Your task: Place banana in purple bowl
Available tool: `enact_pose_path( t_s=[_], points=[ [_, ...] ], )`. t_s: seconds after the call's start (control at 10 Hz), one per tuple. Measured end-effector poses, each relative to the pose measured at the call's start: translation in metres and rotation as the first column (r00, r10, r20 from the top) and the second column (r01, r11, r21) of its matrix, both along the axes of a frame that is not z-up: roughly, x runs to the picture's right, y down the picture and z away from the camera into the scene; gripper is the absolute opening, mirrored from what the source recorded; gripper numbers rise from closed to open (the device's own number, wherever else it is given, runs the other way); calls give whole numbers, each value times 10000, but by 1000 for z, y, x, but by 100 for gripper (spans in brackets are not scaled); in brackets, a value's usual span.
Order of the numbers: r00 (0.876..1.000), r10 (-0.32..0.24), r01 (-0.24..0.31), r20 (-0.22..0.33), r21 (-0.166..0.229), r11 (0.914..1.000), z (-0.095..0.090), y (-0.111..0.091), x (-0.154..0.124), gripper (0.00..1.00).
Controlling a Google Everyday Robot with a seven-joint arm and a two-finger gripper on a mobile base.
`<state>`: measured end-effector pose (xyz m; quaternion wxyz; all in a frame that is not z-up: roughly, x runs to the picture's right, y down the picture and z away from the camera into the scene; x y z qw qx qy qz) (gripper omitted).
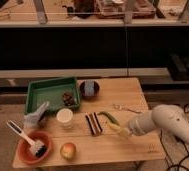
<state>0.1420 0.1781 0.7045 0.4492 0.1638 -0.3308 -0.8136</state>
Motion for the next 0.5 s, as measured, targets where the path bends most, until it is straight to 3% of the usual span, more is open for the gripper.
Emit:
enact_pose_path(
  t_s=[0.1, 0.3, 0.5],
  points=[
    [9986, 509, -507, 123, -97, 9987, -5, -37, -8, 0],
    [9936, 1082, -1079, 330, -126, 9941, 2, -79, -26, 0],
    [9755, 2076, -2077, 731, -54, 9782, 22, -135, -65, 0]
  ],
)
